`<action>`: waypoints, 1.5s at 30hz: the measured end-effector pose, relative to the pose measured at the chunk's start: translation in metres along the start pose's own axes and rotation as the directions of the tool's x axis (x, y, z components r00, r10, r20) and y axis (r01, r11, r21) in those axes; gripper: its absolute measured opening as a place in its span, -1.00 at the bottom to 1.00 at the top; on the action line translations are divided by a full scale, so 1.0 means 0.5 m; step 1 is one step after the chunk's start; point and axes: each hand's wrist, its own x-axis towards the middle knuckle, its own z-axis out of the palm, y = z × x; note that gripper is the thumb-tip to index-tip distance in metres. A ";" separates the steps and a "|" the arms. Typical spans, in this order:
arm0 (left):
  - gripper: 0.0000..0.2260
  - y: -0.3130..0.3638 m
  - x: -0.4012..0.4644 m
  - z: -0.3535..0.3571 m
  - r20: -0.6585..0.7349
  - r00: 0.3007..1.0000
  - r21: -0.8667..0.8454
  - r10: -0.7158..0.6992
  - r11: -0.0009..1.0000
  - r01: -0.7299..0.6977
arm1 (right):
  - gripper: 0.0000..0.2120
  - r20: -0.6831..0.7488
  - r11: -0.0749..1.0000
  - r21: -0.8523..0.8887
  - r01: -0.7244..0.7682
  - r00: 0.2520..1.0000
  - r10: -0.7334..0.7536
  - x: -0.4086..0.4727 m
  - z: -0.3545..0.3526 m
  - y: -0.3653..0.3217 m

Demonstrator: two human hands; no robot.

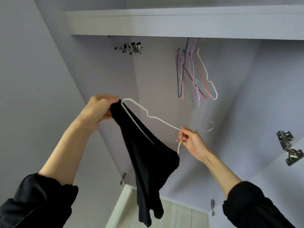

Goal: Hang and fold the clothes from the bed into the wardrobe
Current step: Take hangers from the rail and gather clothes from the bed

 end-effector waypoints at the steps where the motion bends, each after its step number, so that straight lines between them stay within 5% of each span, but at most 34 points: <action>1: -0.81 -0.013 0.009 -0.011 -0.067 0.998 0.116 0.020 0.993 -0.012 | -0.55 0.015 0.993 -0.113 0.025 1.000 -0.024 -0.002 -0.003 -0.009; 6: -0.86 -0.070 0.019 -0.018 -0.172 0.965 0.657 0.197 0.753 -0.037 | -0.58 0.025 0.796 -0.589 0.143 0.987 -0.159 0.000 0.010 -0.060; 12: -0.86 -0.099 0.018 -0.033 -0.192 0.960 0.740 0.206 0.673 0.004 | -0.60 0.042 0.546 -0.821 0.164 0.972 -0.229 -0.009 0.019 -0.116; 19: -0.85 -0.087 -0.006 0.057 0.081 0.969 0.733 0.231 0.645 -0.215 | -0.62 0.246 0.359 -0.894 0.268 0.964 -0.107 -0.012 0.122 -0.136; 23: -0.80 -0.104 -0.009 0.046 0.065 0.977 0.763 0.203 0.621 -0.179 | -0.61 0.303 0.354 -0.882 0.312 0.950 -0.081 -0.015 0.139 -0.175; 29: -0.87 -0.115 0.006 -0.035 -0.146 0.980 0.791 0.132 0.611 0.035 | -0.61 0.262 0.420 -0.876 0.236 0.965 0.004 -0.036 0.086 -0.222; 32: -0.84 -0.097 0.003 -0.017 -0.169 0.973 0.778 0.157 0.627 0.034 | -0.61 0.245 0.367 -0.907 0.205 0.967 0.066 -0.038 0.092 -0.201; 35: -0.86 -0.072 -0.007 0.033 -0.084 0.971 0.706 0.226 0.701 -0.101 | -0.60 0.257 0.339 -0.910 0.240 0.966 0.005 -0.028 0.129 -0.178; 39: -0.87 -0.066 -0.025 0.086 0.156 0.964 0.698 0.214 0.667 -0.261 | -0.59 0.294 0.323 -0.902 0.286 0.955 -0.024 -0.018 0.167 -0.178; 45: -0.86 -0.076 -0.033 0.054 0.362 0.929 0.616 0.077 0.728 -0.300 | -0.60 0.295 0.368 -0.883 0.293 0.954 -0.052 -0.032 0.158 -0.203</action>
